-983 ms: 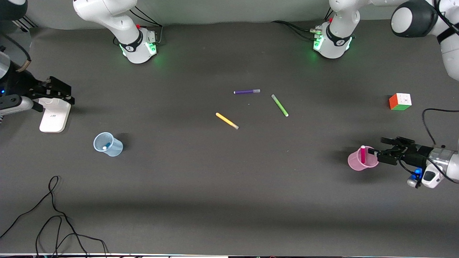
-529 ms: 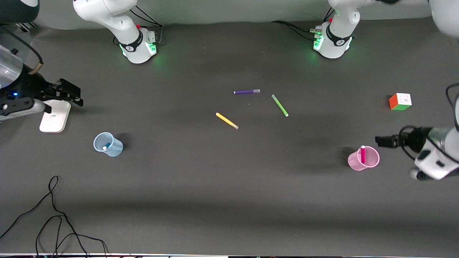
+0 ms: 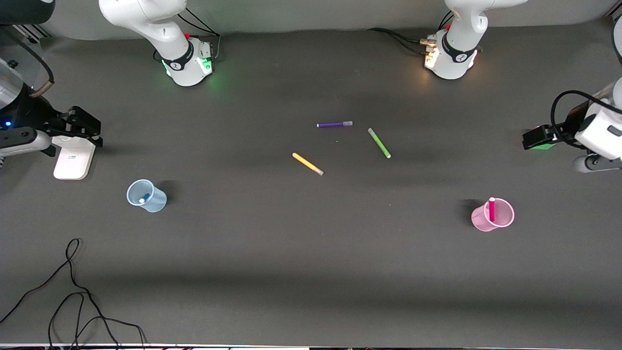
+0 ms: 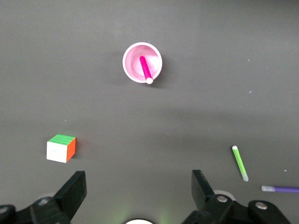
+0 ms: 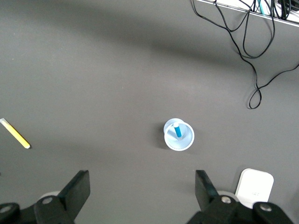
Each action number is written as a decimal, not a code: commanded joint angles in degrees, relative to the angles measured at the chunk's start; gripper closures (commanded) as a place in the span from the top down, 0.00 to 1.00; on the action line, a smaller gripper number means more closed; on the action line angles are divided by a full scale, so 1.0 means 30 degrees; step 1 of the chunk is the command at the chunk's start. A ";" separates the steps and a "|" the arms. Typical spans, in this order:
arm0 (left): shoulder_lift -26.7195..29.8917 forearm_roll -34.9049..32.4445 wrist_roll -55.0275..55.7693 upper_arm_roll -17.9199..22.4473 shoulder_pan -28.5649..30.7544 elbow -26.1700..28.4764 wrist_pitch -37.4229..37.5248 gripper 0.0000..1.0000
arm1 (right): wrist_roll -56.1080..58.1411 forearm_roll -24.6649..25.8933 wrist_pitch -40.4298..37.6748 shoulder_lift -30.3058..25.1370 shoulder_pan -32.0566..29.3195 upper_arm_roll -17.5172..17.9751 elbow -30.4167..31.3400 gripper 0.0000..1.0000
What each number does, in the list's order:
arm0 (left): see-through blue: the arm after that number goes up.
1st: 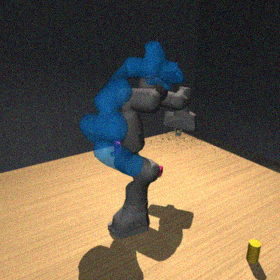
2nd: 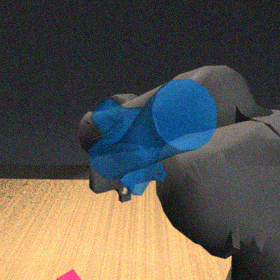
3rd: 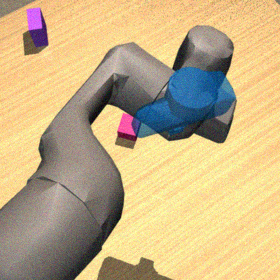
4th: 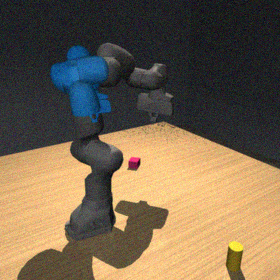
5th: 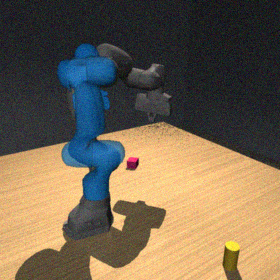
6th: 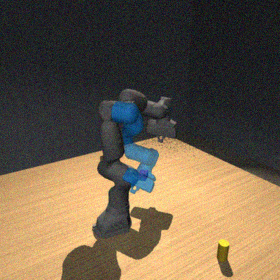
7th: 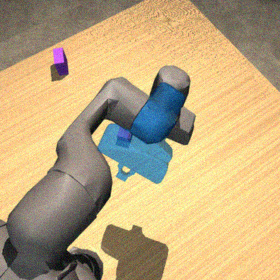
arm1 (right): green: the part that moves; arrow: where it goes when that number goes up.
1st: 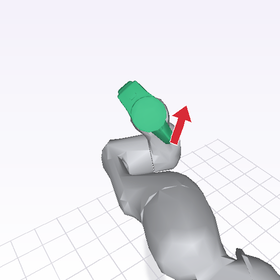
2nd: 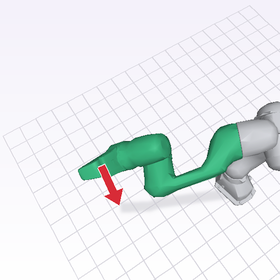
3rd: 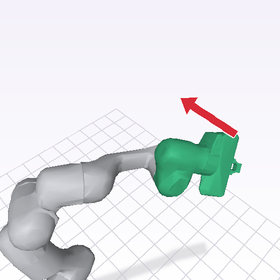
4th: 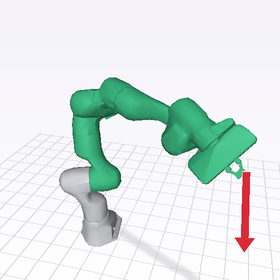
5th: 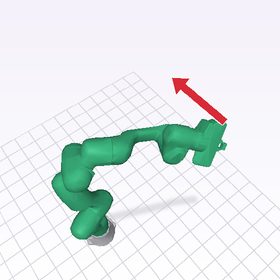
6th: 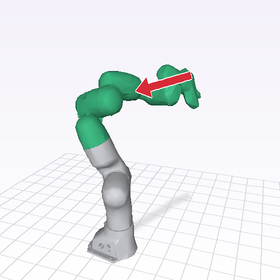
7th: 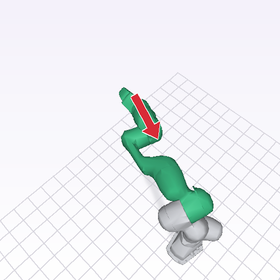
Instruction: Place pink and blue markers in matching cups
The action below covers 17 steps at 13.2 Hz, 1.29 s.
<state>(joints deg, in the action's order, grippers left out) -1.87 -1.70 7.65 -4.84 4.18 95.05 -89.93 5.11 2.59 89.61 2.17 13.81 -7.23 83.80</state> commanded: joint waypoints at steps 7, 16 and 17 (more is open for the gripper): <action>-0.0519 -0.1131 -0.0120 -0.0174 0.0278 -0.1303 -0.0464 1.00 | -0.1440 -0.0746 -0.0398 0.0127 -0.1026 0.0303 -0.0220 1.00; -0.0401 -0.1102 -0.0412 -0.0115 0.0424 -0.1537 -0.0054 1.00 | -0.2144 -0.0601 -0.0633 -0.0458 -0.1702 0.0711 -0.0044 1.00; -0.0430 -0.1102 -0.0412 -0.0115 0.0424 -0.1538 -0.0054 1.00 | -0.2086 -0.0513 -0.0633 -0.0488 -0.1790 0.0741 -0.0044 1.00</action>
<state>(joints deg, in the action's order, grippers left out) -3.59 -4.13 7.49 -5.01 5.15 90.94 -91.31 -0.83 0.63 88.57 1.61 9.59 -6.31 83.88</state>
